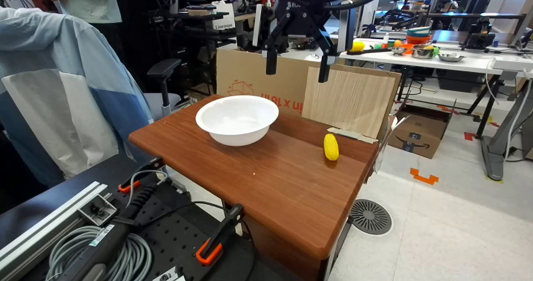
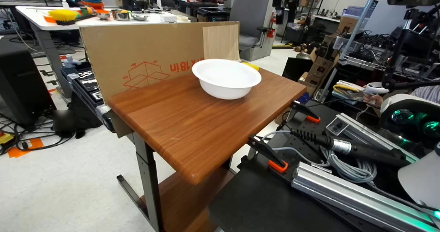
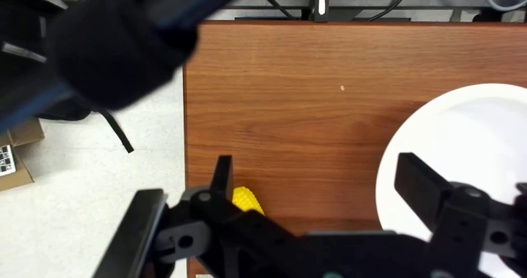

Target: Put the plastic maize in the white bowl

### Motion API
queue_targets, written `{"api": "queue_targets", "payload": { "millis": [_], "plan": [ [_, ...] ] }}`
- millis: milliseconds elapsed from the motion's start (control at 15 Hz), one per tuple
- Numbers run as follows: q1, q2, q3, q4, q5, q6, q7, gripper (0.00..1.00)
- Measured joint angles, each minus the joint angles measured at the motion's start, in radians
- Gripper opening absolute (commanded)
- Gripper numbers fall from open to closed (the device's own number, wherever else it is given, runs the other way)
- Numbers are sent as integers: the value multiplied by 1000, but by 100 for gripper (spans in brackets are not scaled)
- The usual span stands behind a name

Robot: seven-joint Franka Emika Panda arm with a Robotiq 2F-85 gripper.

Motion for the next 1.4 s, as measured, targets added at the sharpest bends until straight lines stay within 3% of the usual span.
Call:
{"api": "queue_targets", "payload": {
  "millis": [333, 667, 1133, 1400],
  "plan": [
    [0, -4, 3, -10, 24, 64, 9, 100],
    [-8, 81, 1, 20, 81, 293, 5, 100],
    [-36, 340, -3, 267, -38, 169, -140, 100],
    [-37, 458, 13, 401, -38, 208, -137, 100]
  ]
}}
